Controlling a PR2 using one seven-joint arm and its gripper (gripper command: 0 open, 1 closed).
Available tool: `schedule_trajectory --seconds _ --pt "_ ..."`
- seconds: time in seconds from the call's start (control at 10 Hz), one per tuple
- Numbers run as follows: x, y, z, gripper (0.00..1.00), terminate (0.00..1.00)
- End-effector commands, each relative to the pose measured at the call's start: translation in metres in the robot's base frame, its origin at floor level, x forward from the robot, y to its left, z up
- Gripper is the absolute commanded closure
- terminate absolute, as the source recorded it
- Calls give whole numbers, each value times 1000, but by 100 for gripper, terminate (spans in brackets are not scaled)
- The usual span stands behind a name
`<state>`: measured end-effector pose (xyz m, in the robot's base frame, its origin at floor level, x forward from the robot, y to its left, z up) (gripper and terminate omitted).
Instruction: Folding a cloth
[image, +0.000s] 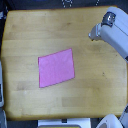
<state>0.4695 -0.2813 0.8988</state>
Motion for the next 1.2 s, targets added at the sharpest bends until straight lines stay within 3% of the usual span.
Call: schedule_trajectory --seconds 0.0,0.4,1.1 --pt "-1 1 -1 0 0" --pt "2 32 -10 0 0" --pt "-21 126 -42 0 0"
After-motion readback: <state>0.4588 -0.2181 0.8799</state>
